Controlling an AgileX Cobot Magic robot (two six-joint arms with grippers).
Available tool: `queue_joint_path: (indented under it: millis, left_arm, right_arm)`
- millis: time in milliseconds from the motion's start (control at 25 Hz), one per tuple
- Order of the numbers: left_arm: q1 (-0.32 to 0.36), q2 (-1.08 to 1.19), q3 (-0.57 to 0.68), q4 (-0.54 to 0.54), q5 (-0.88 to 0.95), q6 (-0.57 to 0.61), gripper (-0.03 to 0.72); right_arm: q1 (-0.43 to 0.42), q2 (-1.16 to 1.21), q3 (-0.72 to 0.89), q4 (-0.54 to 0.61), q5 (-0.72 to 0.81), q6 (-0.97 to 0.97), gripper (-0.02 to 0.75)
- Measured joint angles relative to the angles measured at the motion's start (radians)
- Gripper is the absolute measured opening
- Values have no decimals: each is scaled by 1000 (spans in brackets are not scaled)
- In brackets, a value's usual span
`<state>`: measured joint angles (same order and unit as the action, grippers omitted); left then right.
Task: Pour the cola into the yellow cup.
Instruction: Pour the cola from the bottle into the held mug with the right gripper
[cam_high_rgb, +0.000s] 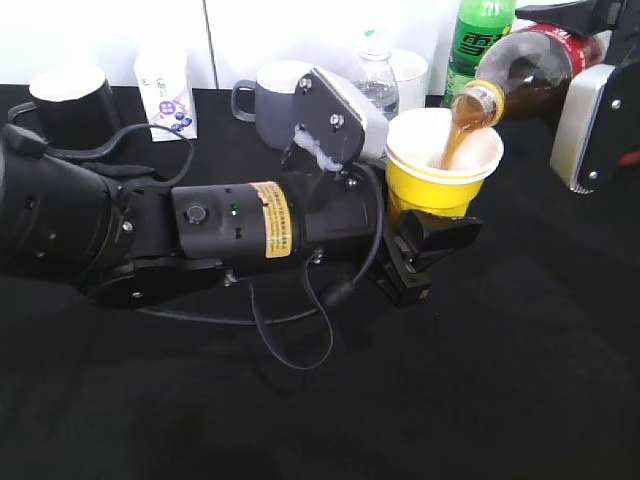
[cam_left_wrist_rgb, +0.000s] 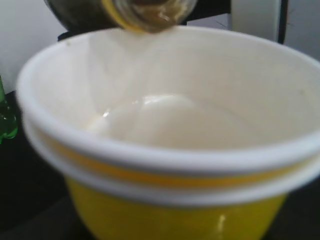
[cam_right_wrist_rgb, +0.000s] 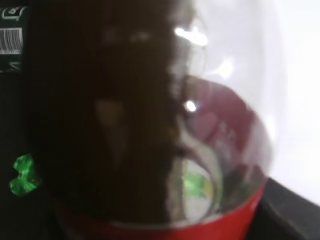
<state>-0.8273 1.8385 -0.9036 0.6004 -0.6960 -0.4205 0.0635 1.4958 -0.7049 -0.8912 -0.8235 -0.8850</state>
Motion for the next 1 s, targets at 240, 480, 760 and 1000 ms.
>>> queue_joint_path:
  millis: [240,480,760,1000]
  left_arm:
    - [0,0,0,0,7,0,434]
    - [0,0,0,0,12,0,434]
    - [0,0,0,0,17,0,434]
    - [0,0,0,0,21,0,434]
  right_arm:
    - [0,0,0,0,0,-19,503]
    - [0,0,0,2,0,-29,503]
    - [0,0,0,5,-4,-58,502]
    - [0,-2,0,6,-8,-81,502]
